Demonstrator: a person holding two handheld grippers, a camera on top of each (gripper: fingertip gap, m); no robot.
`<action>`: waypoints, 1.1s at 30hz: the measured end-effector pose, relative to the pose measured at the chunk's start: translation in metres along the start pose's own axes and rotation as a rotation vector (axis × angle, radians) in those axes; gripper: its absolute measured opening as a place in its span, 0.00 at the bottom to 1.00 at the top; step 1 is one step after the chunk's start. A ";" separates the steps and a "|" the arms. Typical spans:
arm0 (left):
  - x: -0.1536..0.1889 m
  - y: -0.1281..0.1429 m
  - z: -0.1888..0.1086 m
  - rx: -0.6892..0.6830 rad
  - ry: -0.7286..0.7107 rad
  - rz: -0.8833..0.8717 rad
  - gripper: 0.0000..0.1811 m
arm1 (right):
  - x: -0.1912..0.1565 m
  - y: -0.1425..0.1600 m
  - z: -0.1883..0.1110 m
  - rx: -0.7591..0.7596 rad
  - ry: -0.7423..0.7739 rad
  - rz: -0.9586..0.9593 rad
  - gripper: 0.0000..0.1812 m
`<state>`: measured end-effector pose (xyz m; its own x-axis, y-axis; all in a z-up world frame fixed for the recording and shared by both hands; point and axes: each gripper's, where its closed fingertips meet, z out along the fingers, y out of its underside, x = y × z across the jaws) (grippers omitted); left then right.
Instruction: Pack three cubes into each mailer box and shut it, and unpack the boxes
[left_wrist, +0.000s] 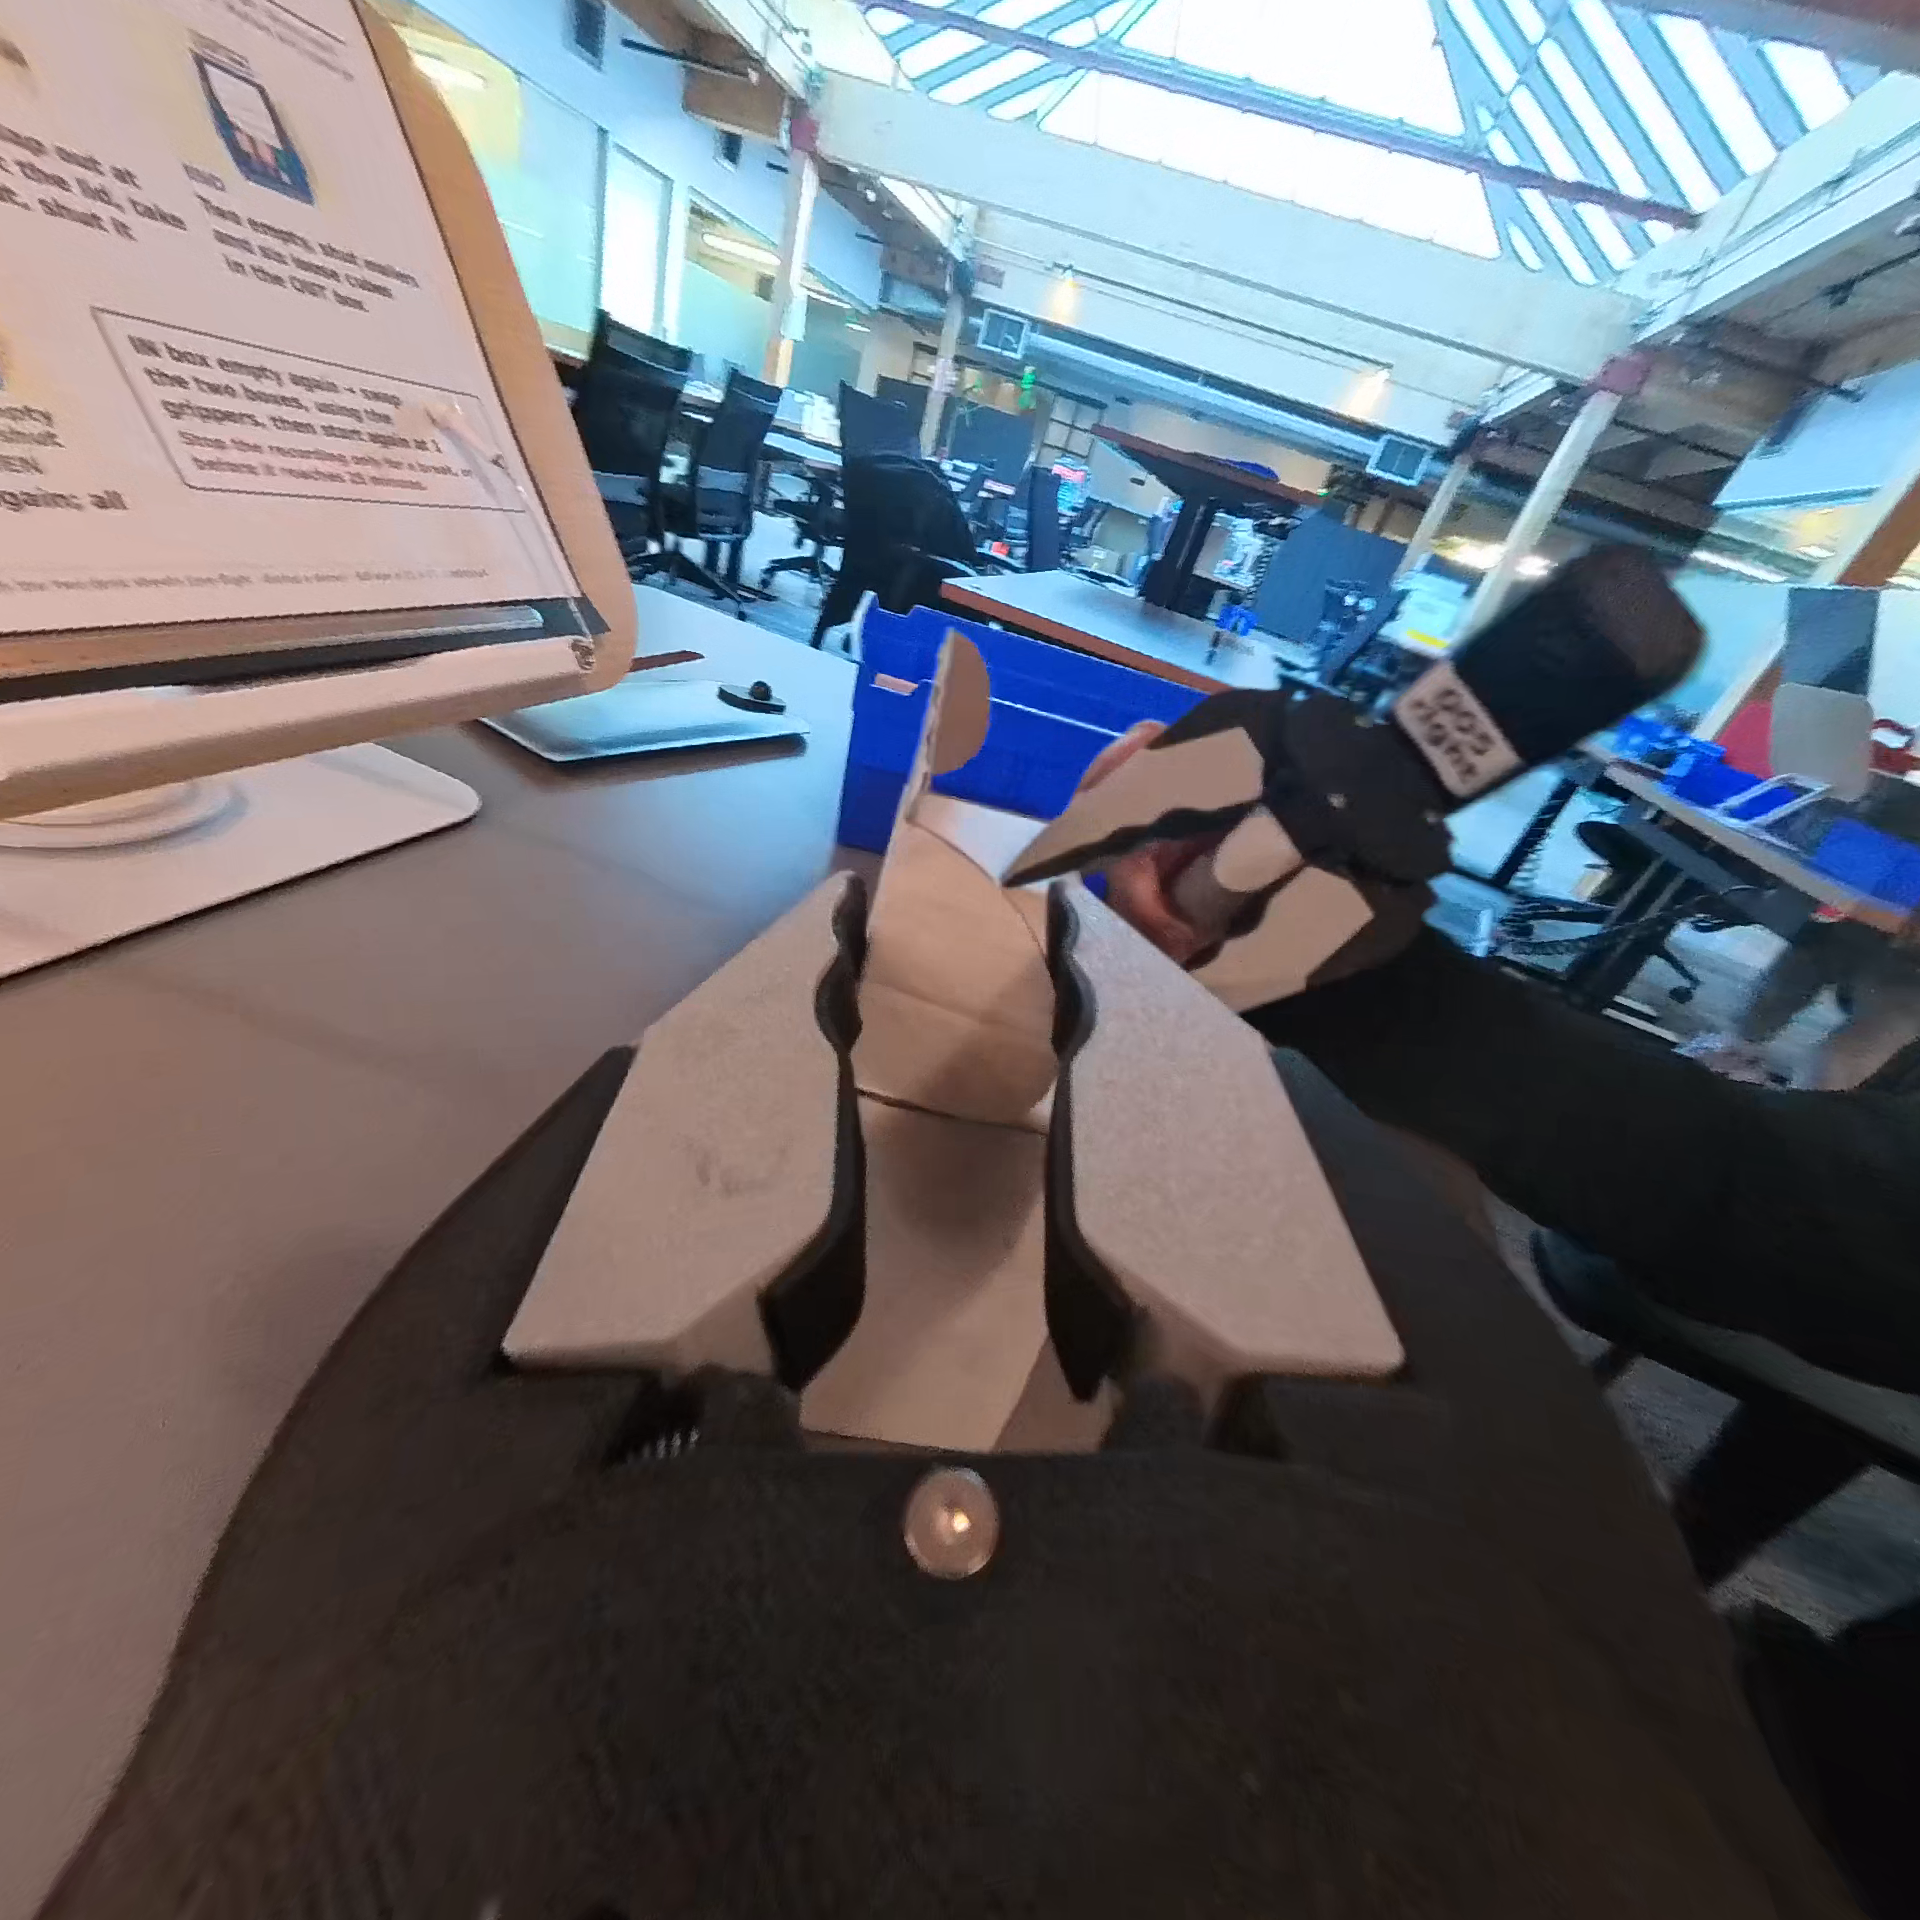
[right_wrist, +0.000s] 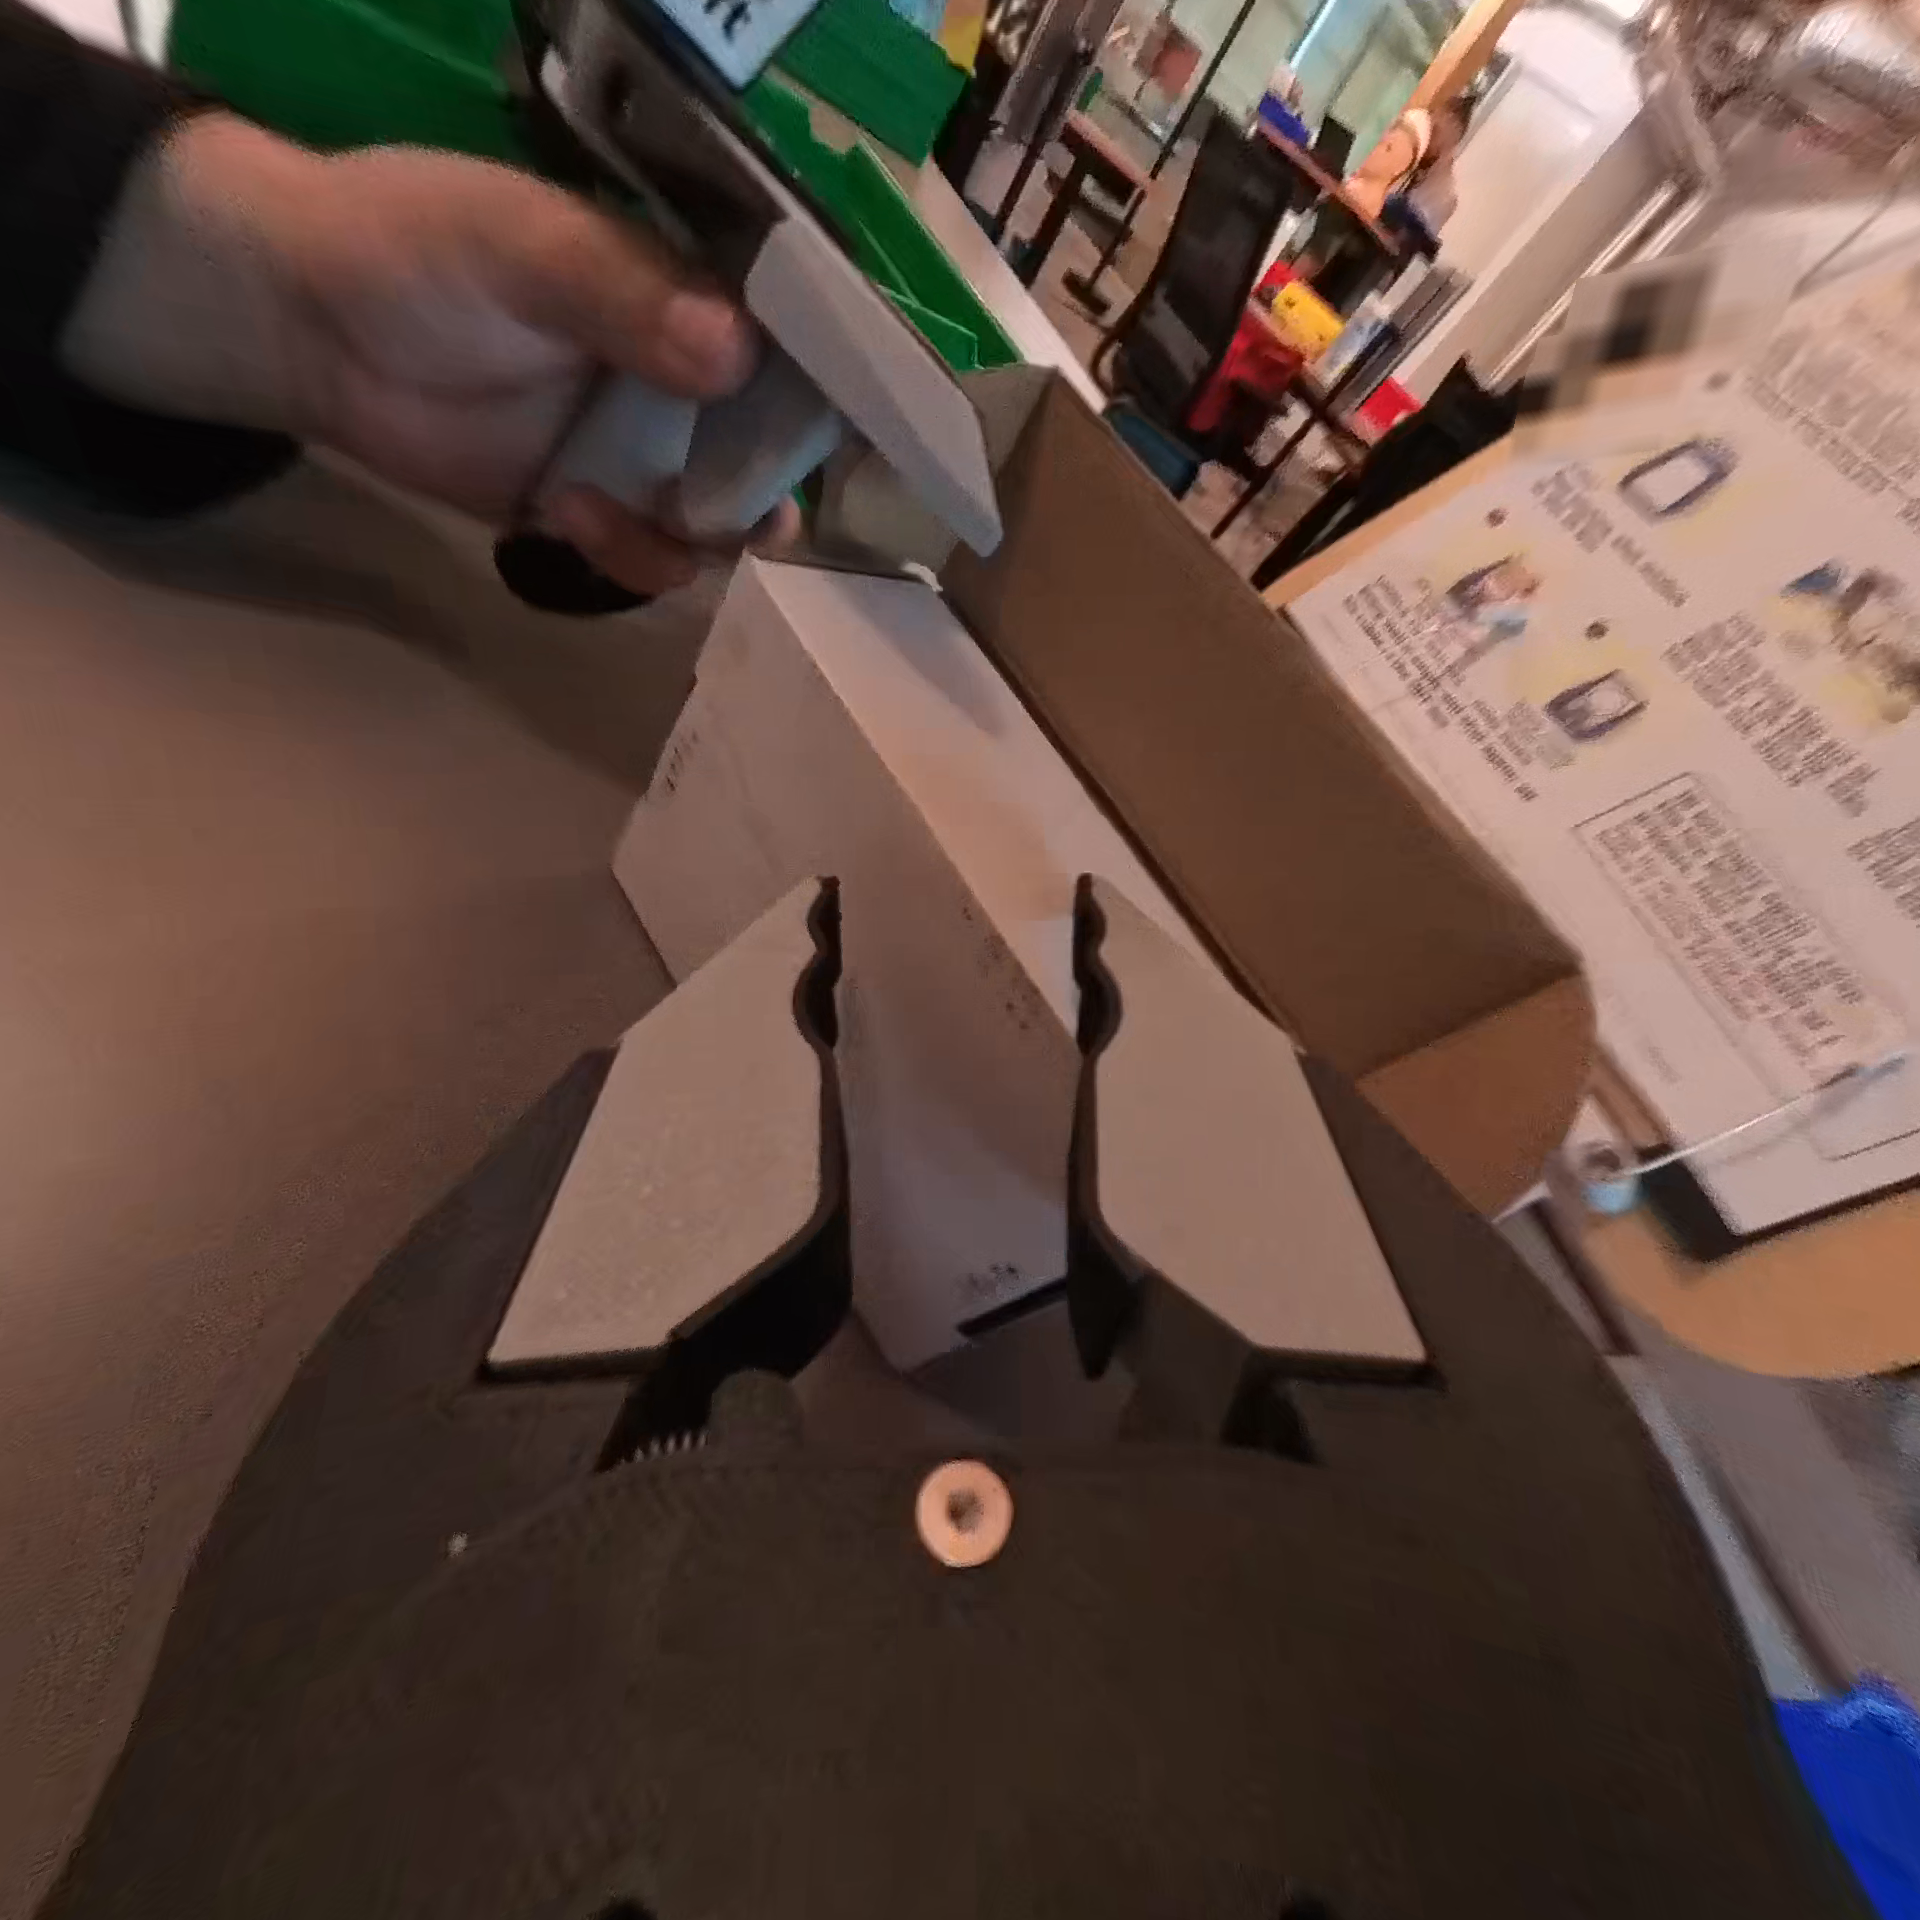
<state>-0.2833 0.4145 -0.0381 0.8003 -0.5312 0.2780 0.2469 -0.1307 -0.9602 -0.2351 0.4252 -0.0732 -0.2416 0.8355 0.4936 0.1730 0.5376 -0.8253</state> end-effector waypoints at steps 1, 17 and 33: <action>-0.002 -0.001 -0.001 0.000 -0.017 0.011 0.18 | 0.001 0.000 0.000 -0.005 0.029 -0.056 0.20; -0.048 -0.026 -0.028 0.189 -0.162 -0.159 0.18 | -0.052 -0.015 -0.033 0.106 -0.342 -0.063 0.00; 0.022 -0.045 -0.022 0.242 0.239 -0.148 0.18 | 0.001 -0.030 -0.042 0.222 -0.199 0.273 0.00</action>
<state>-0.2892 0.3904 0.0104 0.6032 -0.7056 0.3719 0.4952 -0.0342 -0.8681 -0.2004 0.4145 -0.0370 -0.3990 0.8941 0.2036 0.0507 0.2432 -0.9687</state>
